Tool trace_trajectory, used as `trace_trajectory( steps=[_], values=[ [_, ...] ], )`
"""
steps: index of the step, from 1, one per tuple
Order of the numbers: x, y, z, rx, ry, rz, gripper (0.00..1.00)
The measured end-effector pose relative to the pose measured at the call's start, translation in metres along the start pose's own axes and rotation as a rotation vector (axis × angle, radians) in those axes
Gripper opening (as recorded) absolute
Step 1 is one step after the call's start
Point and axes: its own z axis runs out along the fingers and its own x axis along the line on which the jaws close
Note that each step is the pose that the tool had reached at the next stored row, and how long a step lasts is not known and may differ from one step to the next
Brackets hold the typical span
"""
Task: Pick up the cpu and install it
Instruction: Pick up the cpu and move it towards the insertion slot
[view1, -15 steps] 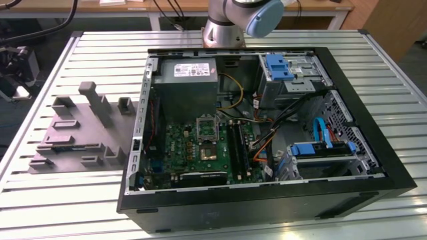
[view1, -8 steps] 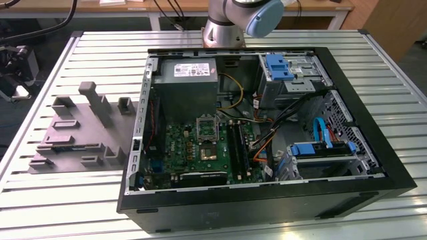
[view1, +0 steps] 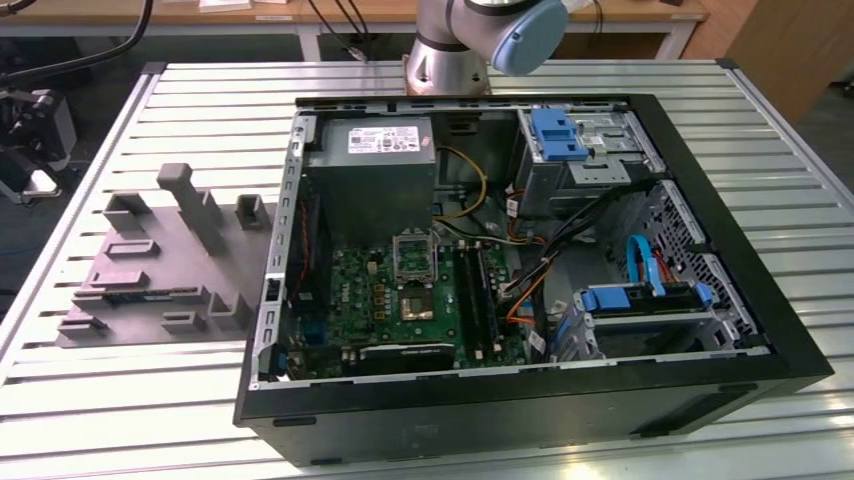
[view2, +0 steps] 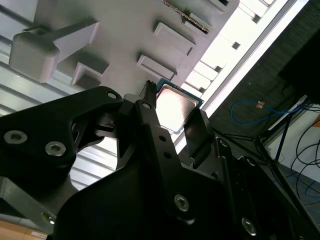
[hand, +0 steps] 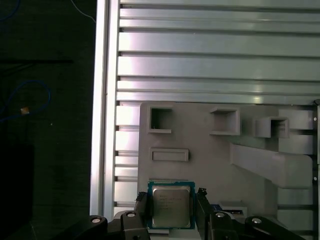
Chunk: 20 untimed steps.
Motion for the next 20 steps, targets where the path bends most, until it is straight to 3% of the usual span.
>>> trace_trajectory(
  steps=[20],
  values=[
    [0.0, 0.0002, -0.0041, 0.0, 0.0, 0.0, 0.47]
  ],
)
